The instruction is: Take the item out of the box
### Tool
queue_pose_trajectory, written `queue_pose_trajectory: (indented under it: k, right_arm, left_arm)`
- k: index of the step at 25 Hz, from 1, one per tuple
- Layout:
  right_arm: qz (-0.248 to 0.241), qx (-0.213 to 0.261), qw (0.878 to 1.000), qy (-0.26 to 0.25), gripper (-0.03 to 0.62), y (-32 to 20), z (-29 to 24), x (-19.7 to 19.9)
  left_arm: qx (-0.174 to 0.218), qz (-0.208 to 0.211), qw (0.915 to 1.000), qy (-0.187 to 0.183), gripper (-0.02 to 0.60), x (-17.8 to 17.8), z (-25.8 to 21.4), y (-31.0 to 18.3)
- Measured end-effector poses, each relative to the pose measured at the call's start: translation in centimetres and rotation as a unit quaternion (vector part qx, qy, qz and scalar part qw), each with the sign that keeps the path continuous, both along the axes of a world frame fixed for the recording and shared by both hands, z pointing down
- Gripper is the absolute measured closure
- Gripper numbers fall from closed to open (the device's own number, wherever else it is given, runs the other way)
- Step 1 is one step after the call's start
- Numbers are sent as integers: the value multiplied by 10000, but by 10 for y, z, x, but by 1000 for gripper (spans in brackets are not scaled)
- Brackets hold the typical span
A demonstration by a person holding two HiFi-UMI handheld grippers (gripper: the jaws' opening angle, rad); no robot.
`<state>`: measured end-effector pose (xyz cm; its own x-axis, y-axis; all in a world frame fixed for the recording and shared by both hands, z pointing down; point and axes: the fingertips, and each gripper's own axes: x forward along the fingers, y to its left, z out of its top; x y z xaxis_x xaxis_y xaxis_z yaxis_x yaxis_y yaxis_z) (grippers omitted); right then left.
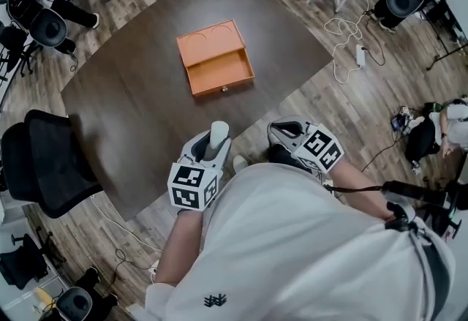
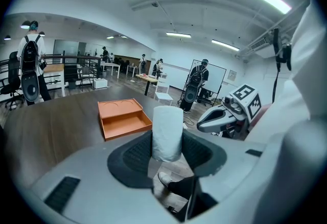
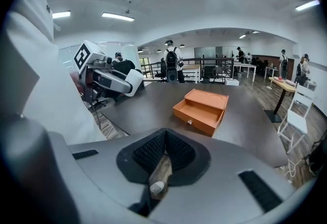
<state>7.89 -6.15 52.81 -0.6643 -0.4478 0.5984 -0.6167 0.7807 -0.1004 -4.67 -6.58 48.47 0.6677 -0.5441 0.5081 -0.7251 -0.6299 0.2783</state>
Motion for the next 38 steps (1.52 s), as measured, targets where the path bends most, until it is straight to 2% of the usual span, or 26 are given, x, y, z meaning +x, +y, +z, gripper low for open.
queue_pose_trajectory:
  k: [17,28,38]
  right_arm:
    - [-75,52,10000,-6,592,2,3,-16]
    - [-264,25,9996,69,592,-1,8,-42]
    - [-321,-58,9995,52,592,3,11,-41]
  left_arm:
    - [-22,2,10000,-38,402,-11,7,3]
    - [-121,-132,9998,-78,402,-39,17,3]
    - [-172,-118,9997,-151,402,-33,26,4]
